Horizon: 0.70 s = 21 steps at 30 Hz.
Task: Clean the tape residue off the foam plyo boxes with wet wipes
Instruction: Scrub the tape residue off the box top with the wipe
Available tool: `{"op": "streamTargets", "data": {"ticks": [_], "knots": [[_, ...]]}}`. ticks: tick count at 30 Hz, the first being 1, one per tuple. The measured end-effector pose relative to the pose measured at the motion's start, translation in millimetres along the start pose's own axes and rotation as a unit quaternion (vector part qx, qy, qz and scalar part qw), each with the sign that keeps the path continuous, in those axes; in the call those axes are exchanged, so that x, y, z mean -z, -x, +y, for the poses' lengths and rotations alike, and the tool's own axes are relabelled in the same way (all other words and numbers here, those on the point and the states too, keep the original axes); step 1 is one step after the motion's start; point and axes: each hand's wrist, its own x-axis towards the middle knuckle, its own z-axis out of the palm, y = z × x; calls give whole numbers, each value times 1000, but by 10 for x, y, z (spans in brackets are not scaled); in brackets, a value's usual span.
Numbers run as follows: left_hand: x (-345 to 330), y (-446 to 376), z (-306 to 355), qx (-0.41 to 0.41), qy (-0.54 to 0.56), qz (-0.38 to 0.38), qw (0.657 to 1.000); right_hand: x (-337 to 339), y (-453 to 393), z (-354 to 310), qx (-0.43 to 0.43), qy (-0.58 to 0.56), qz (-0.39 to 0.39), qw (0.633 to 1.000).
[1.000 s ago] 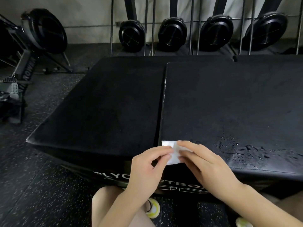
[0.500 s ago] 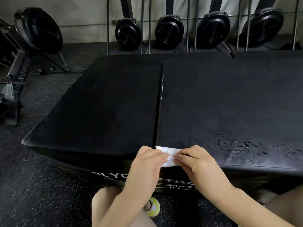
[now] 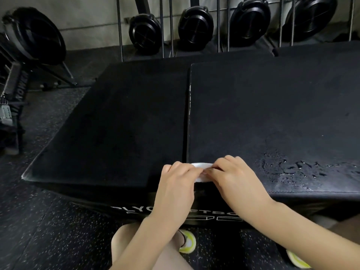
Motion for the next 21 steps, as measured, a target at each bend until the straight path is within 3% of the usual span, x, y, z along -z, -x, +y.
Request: {"op": "streamTargets", "data": {"ticks": [4, 10, 14, 21], "knots": [[-48, 191, 45, -25, 22, 29, 999, 80, 156, -84, 9, 1, -46, 999], [-76, 10, 23, -19, 91, 25, 995, -40, 17, 0, -16, -34, -20, 999], [-76, -157, -32, 15, 65, 14, 998, -76, -161, 104, -60, -74, -26, 995], [-40, 248, 73, -4, 56, 30, 998, 30, 193, -40, -27, -107, -44, 993]]}}
